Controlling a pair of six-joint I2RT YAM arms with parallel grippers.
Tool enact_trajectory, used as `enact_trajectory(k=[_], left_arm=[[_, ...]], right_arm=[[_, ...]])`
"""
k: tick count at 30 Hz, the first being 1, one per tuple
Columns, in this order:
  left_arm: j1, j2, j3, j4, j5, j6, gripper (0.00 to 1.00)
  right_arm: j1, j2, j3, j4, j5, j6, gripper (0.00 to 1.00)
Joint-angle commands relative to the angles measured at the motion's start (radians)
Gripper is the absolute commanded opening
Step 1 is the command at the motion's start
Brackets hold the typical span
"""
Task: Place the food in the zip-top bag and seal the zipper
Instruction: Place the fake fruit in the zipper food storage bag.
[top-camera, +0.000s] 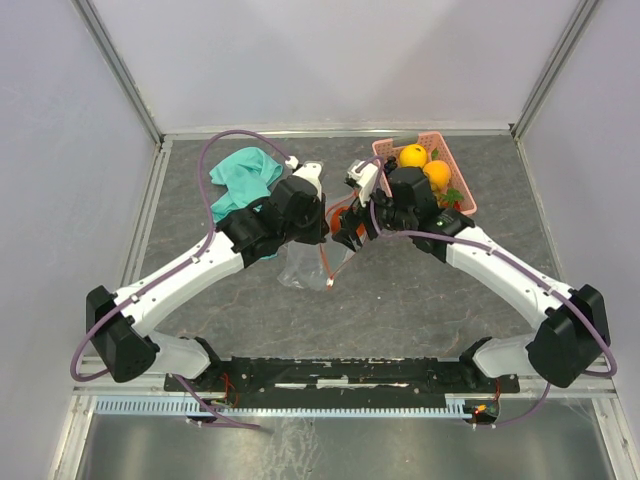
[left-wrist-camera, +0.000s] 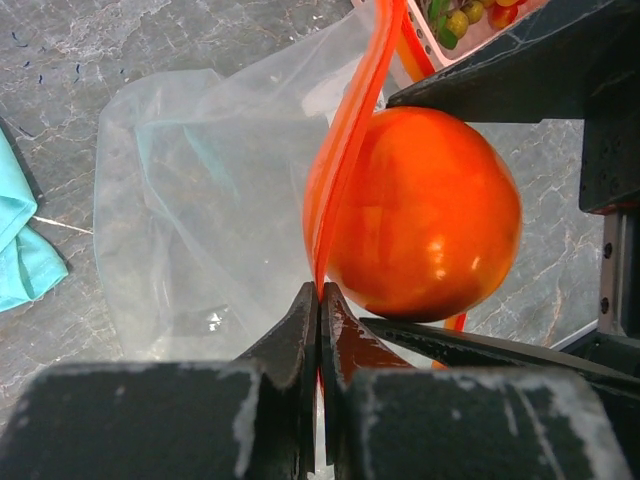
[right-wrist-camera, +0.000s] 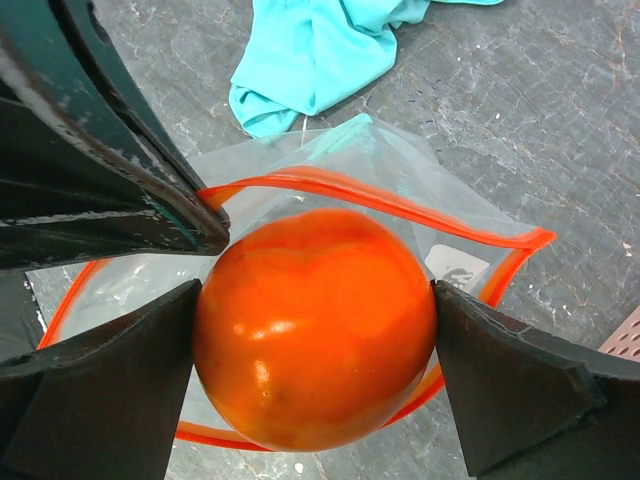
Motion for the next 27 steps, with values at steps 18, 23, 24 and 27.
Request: enact_trajectory(k=[18,23,24,27], left_arm=[[0.010,-0.079,-0.017,0.095,0.090,-0.084,0.03],[0.012,-0.068,-0.025,0.104,0.115,-0.101,0.03],[0.012,-0.066,-0.027,0.109,0.122,-0.105,0.03],[0.012,-0.059,-0.035,0.123,0.141,-0.117,0.03]], right_arm=[[0.037,-0.072,-0.103,0.114,0.017,0.058,0.99],[0.044,-0.083,-0.125,0.154,0.004,0.044,0.99],[0.046,-0.071,-0.111,0.136,0.003,0.044,0.99],[0.049,-0.039,-0.078,0.113,0.005,0.061,0.99]])
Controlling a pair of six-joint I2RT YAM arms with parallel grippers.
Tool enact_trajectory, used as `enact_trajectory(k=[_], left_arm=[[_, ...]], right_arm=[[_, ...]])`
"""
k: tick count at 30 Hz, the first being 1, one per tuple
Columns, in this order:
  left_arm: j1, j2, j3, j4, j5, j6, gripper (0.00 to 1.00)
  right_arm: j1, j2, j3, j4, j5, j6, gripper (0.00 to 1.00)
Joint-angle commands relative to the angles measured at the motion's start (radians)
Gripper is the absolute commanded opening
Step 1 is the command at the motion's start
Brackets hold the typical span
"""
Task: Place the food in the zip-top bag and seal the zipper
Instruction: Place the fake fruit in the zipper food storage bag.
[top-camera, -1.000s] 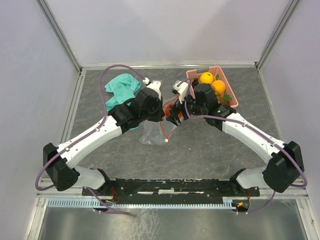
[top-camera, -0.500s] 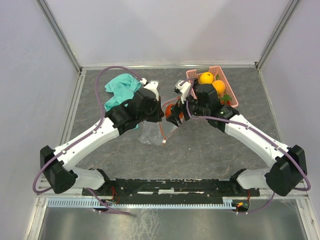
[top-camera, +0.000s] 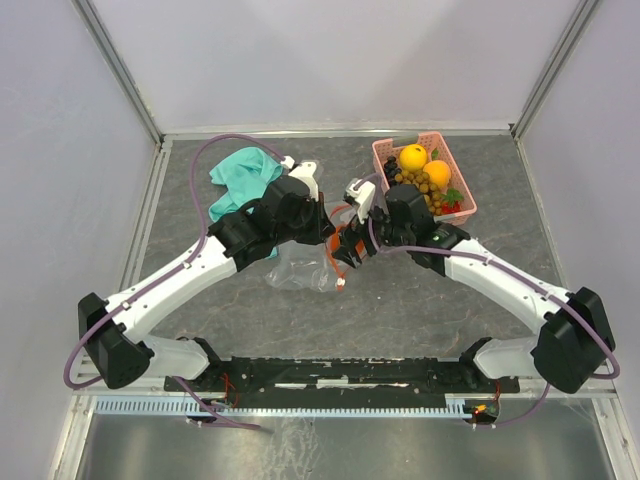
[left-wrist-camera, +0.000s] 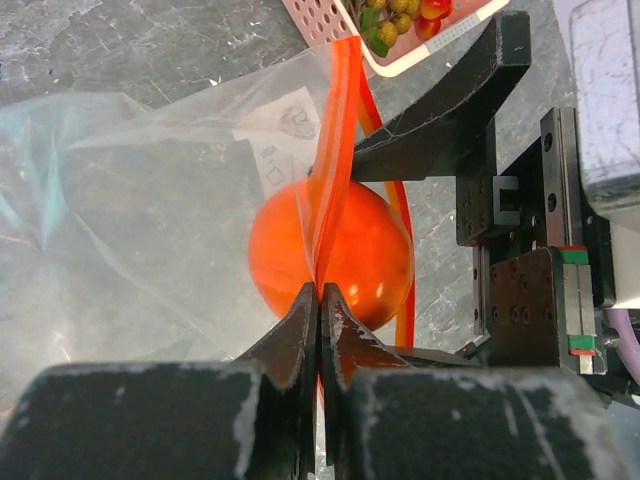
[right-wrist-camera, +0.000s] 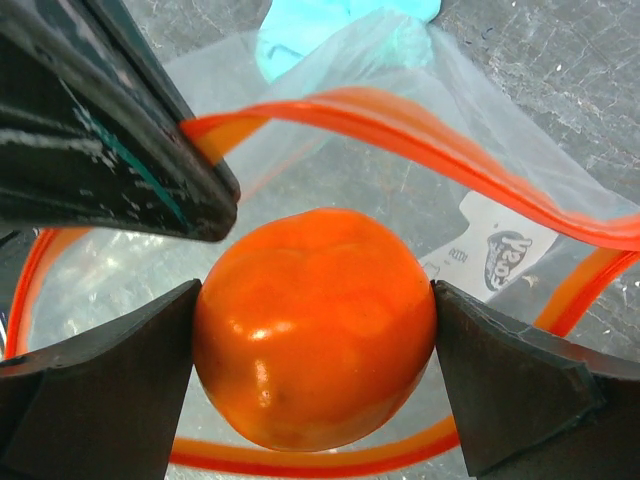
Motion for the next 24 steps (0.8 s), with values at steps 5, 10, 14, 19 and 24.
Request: enact_trajectory(k=[5,10,14,19,24], left_arm=[[0.006,-0.002,-0.015,0.074,0.050,-0.051,0.03],[0.015,-0.005,-0.037,0.078,0.048,-0.054,0.03],[0.015,0.000,-0.050,0.107,0.103,-0.044,0.03],[0.015,0.004,-0.072,0.163,0.192,-0.046,0.03],[0.014,0.002,-0.091,0.175,0.227,-0.054,0.03]], right_arm=[[0.012,0.022,0.072,0.075,0.009,0.024,0.99],[0.048,-0.005,0.082,0.017,0.107,-0.065,0.99],[0.054,-0.028,0.019,0.112,0.096,-0.068,0.99],[0.055,-0.007,-0.009,0.211,0.045,-0.037,0.99],[0.054,-0.031,-0.075,0.350,0.052,-0.035,0.99]])
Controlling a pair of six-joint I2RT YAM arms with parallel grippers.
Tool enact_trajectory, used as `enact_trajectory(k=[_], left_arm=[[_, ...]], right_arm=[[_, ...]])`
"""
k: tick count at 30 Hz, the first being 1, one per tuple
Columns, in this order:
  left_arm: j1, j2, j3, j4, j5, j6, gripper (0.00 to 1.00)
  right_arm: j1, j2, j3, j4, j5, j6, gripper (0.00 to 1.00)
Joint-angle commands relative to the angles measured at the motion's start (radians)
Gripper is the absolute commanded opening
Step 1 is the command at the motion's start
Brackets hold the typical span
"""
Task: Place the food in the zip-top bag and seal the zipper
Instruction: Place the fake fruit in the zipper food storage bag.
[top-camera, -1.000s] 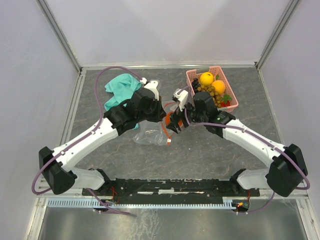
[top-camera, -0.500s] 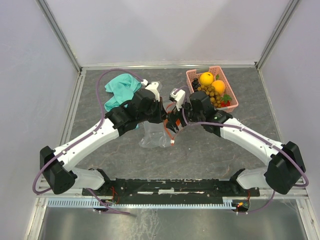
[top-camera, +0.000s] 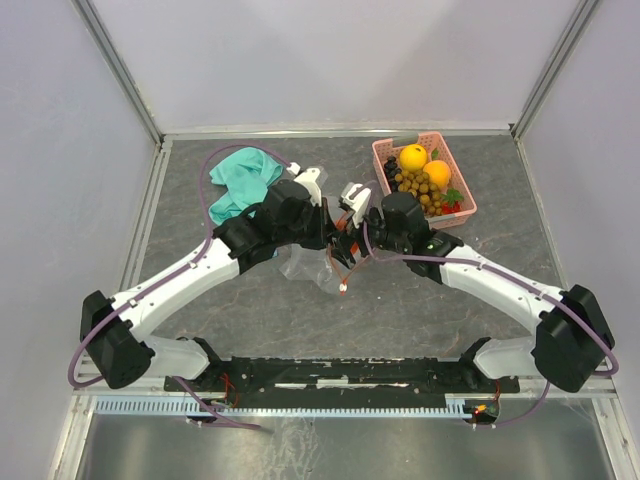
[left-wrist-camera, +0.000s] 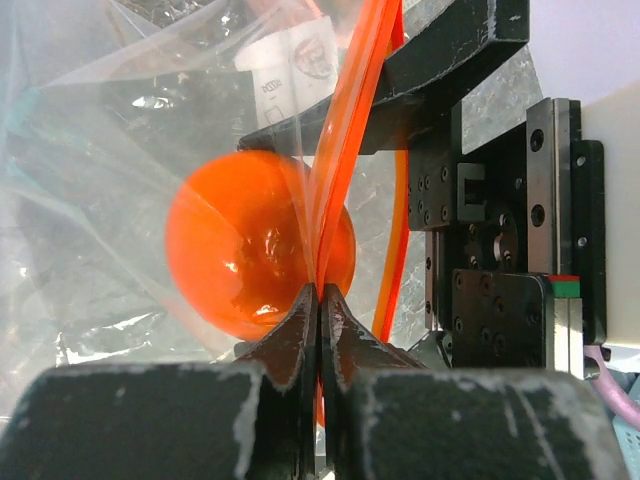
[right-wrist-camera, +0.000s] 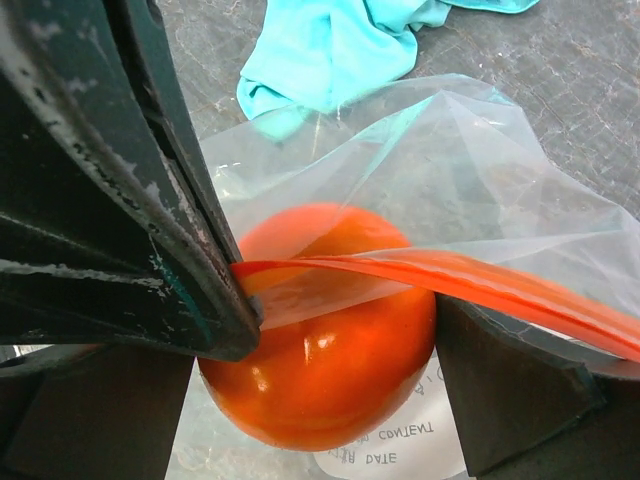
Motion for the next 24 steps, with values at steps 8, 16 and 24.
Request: enact_trajectory(k=[8,16,24], left_arm=[[0.006,-0.002,-0.026,-0.008,-0.029,-0.031,0.03],[0.028,-0.001,-0.029,-0.054,-0.102,-0.016,0.03],[0.038,-0.036,-0.026,-0.058,-0.123,-0.017,0.03]], right_arm=[[0.007,-0.090,-0.047,0.228,-0.033,0.035,0.99],[0.006,-0.148,-0.085,0.244,-0.060,0.064,0.99],[0.006,-0.236,-0.082,0.136,0.055,0.062,0.99]])
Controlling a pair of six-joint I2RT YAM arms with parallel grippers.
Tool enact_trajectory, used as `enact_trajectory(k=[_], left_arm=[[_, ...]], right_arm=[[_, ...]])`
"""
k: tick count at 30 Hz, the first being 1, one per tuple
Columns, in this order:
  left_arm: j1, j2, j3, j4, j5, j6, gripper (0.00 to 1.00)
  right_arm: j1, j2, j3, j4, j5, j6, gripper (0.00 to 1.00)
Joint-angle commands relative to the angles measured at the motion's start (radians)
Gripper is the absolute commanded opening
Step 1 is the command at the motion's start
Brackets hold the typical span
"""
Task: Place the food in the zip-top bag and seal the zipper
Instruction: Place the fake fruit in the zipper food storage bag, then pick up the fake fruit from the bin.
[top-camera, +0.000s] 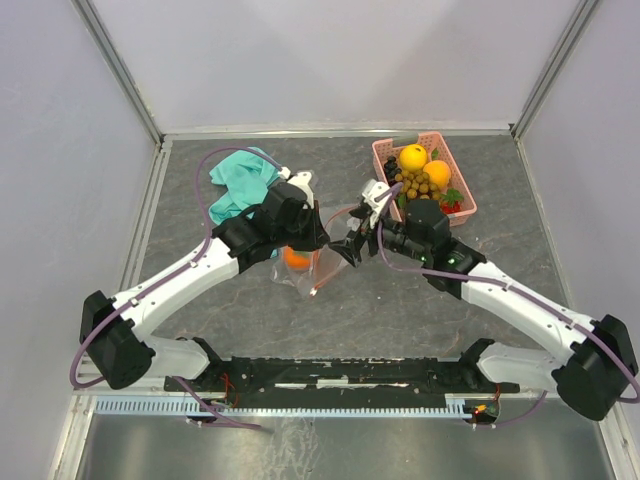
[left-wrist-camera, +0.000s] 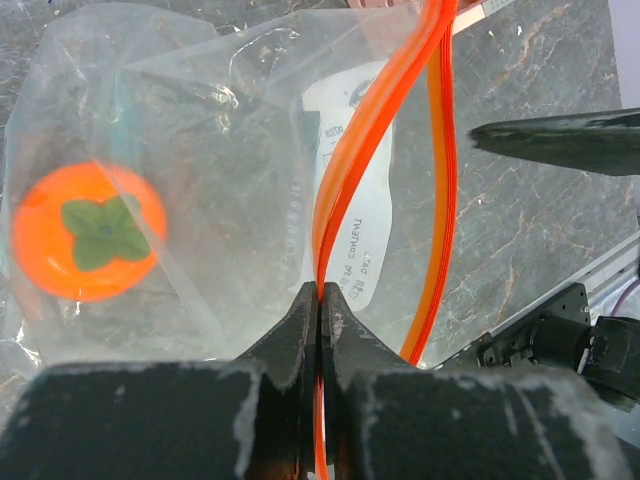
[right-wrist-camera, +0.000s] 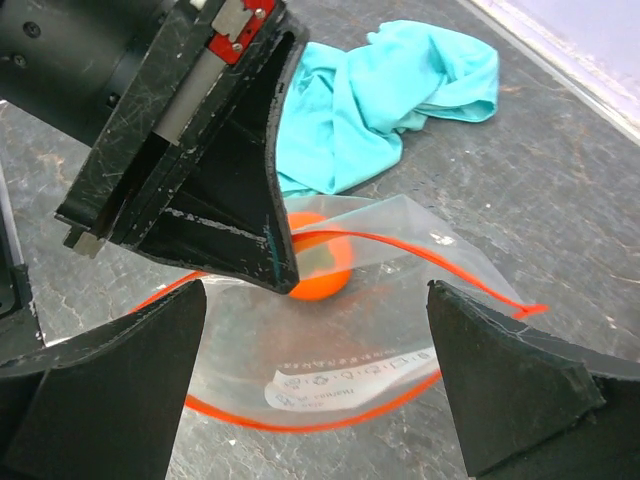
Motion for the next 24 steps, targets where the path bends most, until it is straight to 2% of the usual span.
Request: enact_trajectory(k=[1,7,13,24], left_arm=[[0.009,-0.042,0.006,0.007,-0.035,-0.010,0.03],[0.022,-0.059,0.016,0.002,-0.064,0.016,0.03],[0.029,-0.065,0.039,-0.011,-0.106,0.077,0.03],[0.034,-0.077,0.046,0.019,-0.141,0.174,0.03]], right_arm=[[0.003,-0.086,0.014,-0.046,0.096,0.012,0.99],[0.002,-0.129,0.080,-0.199,0.227,0.014,0.99],[-0.031,-0.070,0.207,-0.367,0.423,0.018,0.99],[-0.295,0.147,0.402,-0.503,0.638,0.195,0.99]])
